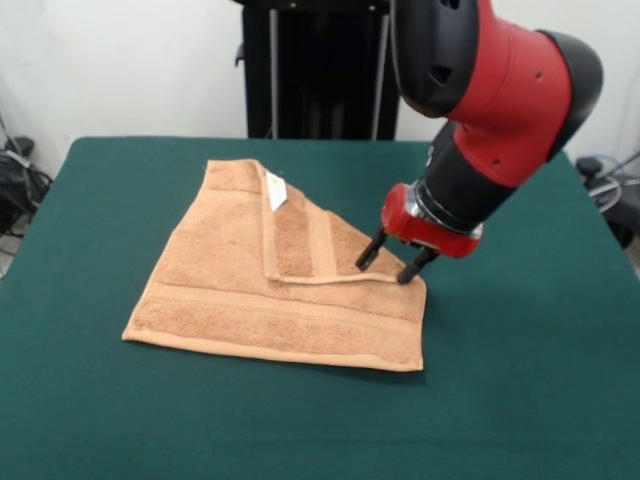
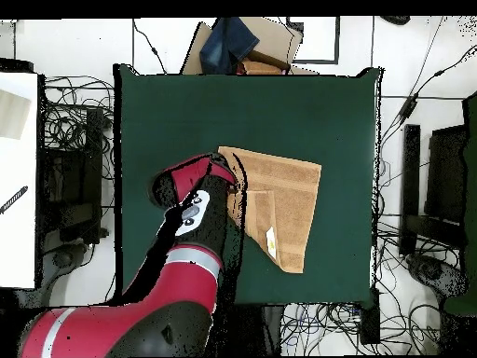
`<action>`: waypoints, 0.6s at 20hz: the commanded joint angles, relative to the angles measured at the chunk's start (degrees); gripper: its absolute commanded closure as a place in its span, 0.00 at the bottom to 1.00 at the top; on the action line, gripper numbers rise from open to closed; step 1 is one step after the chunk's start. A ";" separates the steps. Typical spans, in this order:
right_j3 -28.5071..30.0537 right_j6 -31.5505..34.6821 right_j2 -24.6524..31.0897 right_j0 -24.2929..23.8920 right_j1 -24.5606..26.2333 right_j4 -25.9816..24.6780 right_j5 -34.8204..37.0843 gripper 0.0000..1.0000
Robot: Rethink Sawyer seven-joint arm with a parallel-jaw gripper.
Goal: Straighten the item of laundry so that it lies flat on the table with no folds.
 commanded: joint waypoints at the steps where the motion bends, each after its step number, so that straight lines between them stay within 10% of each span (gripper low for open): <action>1: -1.80 7.69 3.93 -0.17 1.43 2.43 -0.62 0.00; 12: -1.53 8.15 3.94 -0.03 2.95 2.58 -0.49 0.00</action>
